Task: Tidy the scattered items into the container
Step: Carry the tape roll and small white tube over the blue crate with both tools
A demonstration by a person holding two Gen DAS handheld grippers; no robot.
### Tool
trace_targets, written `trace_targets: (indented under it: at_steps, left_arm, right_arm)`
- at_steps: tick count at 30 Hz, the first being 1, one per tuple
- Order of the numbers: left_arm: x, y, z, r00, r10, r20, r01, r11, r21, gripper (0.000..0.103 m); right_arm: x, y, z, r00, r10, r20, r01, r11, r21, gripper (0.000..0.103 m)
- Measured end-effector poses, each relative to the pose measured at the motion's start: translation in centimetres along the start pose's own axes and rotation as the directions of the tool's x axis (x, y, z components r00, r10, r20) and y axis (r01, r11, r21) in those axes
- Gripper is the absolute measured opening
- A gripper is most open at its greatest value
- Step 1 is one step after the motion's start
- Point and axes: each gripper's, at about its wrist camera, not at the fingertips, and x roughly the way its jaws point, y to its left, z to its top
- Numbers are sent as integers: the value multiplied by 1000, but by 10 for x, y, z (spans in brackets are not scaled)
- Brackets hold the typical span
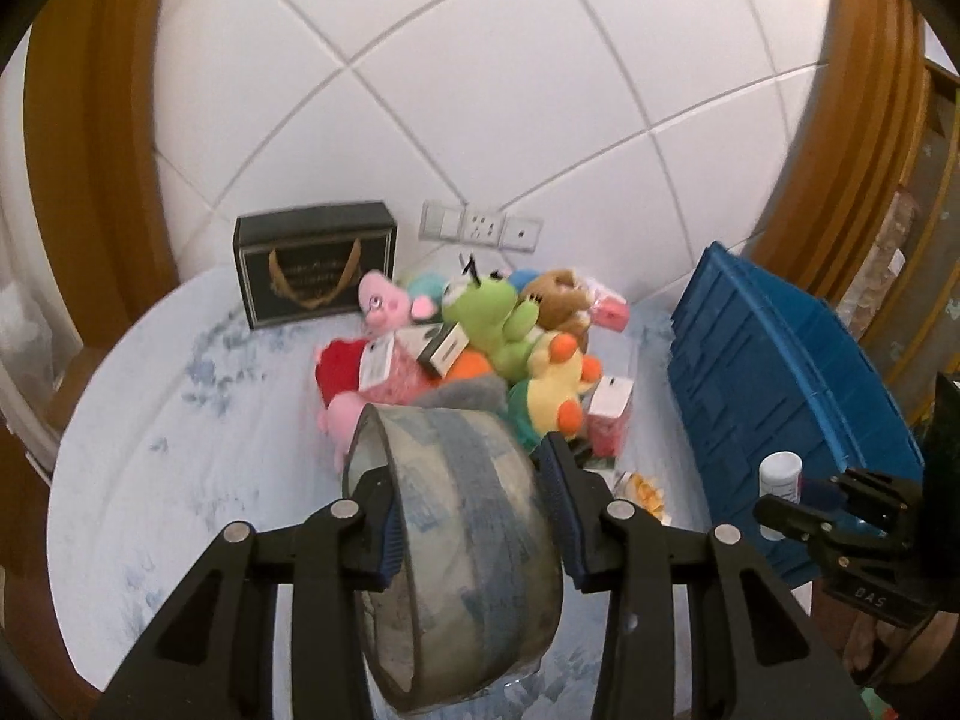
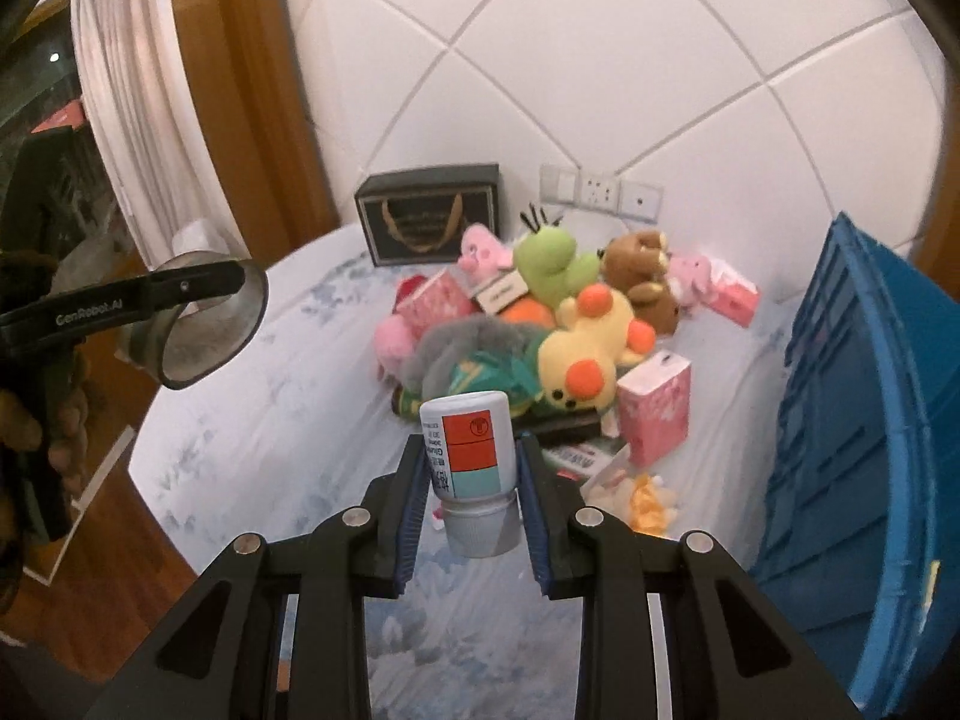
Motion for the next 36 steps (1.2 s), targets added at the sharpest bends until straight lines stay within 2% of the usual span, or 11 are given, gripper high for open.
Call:
trace_targets:
  at_steps: [10, 19, 28, 36]
  left_arm:
    - [-38, -35, 16, 998, 0, 69, -3, 999, 39, 39]
    - [-56, -72, 33, 992, 0, 125, -10, 997, 77, 39]
    - [-55, -121, 49, 988, -24, 153, 5, 992, 125, 39]
    - [-34, -178, 56, 987, -68, 143, 41, 983, 182, 39]
  right_arm:
    - [-59, -11, 15, 995, 30, 99, -30, 1000, 1, 29]
    - [-100, -40, 22, 986, 37, 165, -40, 999, 19, 29]
    - [-135, -81, 22, 977, 18, 210, -31, 998, 55, 29]
    - [-155, -124, 14, 976, -2, 217, -18, 996, 91, 29]
